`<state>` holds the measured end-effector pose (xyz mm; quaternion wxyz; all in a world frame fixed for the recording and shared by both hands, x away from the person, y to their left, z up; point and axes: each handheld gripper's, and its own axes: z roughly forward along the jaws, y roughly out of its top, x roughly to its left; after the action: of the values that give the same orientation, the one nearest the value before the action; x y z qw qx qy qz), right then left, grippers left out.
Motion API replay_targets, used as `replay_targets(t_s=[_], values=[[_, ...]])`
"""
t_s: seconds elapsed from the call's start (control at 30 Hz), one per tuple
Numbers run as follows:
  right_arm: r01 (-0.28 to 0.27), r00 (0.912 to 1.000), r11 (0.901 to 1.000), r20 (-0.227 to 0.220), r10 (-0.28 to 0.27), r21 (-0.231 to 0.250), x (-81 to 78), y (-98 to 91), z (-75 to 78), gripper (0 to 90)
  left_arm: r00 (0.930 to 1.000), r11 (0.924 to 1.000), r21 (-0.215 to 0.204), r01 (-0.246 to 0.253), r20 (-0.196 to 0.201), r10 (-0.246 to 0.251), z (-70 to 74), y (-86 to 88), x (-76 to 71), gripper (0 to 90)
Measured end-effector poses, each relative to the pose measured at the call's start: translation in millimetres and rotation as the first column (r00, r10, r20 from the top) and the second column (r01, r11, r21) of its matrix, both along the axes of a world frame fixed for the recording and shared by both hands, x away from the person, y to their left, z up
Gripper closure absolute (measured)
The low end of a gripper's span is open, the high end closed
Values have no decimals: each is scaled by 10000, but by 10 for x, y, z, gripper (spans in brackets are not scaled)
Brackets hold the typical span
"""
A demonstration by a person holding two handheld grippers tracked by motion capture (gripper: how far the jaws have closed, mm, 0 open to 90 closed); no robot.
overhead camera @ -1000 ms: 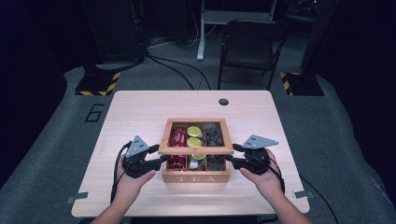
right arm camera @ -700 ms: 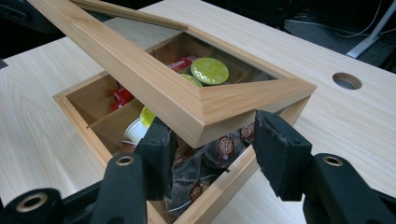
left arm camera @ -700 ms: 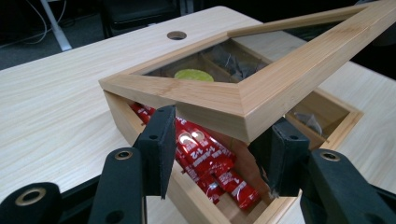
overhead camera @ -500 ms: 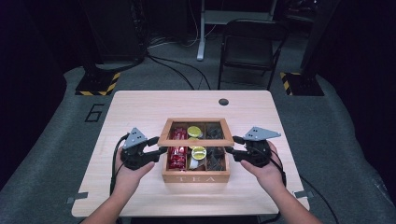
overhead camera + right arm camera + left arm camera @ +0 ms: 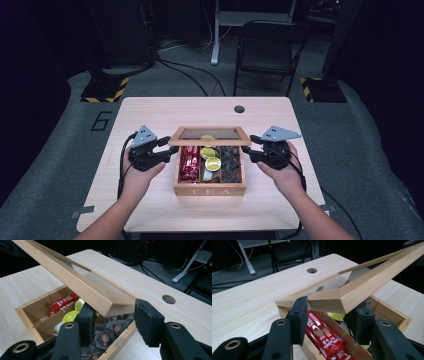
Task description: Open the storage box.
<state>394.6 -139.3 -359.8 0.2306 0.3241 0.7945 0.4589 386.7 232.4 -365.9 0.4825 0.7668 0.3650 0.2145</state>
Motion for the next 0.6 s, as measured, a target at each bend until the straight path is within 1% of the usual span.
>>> replay_targets(t_s=[0.1, 0.13, 0.2, 0.3, 0.37, 0.43, 0.57, 0.6], values=[[41, 9999, 9999, -112, -40, 92, 61, -3, -6, 541, 10000, 10000, -49, -37, -6, 37, 26, 0, 27, 533], [14, 9999, 10000, -162, -12, 74, 79, -3, -9, 542, 10000, 10000, -46, -14, -51, 14, 35, 1, 30, 533], [140, 9996, 9999, -226, -141, -37, 102, 7, -14, 541, 10000, 10000, -24, -23, 31, 23, 47, -1, 44, 534], [216, 9997, 9997, -98, -217, -120, 141, 30, -12, 543, 10000, 10000, 55, -44, 79, 43, 68, -5, 62, 536], [202, 9997, 9997, -158, -204, -158, 160, 46, -6, 561, 10000, 10000, 18, -47, 58, 46, 80, -7, 76, 537], [300, 9995, 9992, -37, -301, -262, 183, 55, -9, 580, 10000, 10000, -6, -68, 55, 68, 92, -6, 91, 537], [388, 9991, 9992, -144, -390, -132, 229, 47, -21, 602, 10000, 10000, 6, -69, -14, 69, 109, -9, 109, 540], [350, 9994, 9993, -70, -351, -135, 241, 46, -25, 602, 10000, 10000, 21, -80, 17, 80, 111, -8, 117, 540]])
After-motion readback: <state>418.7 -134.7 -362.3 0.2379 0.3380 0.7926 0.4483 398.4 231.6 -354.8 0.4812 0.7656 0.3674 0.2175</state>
